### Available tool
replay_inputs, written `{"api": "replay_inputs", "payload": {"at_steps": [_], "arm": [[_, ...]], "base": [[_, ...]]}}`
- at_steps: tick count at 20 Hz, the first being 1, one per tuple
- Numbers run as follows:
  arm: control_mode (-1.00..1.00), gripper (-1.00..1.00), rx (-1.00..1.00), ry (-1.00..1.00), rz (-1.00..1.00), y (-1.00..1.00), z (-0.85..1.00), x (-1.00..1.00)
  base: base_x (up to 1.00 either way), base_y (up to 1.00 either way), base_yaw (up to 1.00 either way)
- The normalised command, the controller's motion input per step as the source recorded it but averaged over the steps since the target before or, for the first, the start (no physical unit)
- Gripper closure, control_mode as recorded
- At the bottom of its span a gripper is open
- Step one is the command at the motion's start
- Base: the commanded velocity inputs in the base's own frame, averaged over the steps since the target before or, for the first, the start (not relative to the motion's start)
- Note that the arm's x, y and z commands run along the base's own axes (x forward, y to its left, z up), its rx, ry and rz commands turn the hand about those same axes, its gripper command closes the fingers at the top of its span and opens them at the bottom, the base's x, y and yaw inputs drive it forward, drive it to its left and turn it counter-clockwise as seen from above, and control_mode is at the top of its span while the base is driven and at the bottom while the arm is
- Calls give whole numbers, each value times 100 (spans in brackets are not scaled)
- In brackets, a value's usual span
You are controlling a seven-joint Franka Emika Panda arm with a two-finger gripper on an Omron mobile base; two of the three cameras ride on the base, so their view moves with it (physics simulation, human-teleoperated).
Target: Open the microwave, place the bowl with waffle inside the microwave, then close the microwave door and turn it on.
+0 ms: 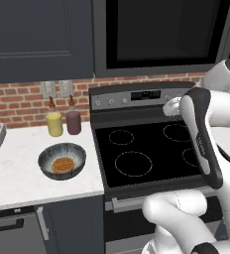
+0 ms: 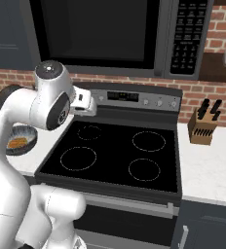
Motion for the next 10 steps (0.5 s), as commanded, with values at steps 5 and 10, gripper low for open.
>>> {"api": "replay_inputs", "payload": {"at_steps": [5, 10], "arm": [[-100, -100, 5, -40, 0, -25, 32, -31], [-100, -100, 8, -40, 0, -17, 32, -2]], "base": [[0, 0, 0], [0, 0, 0]]}}
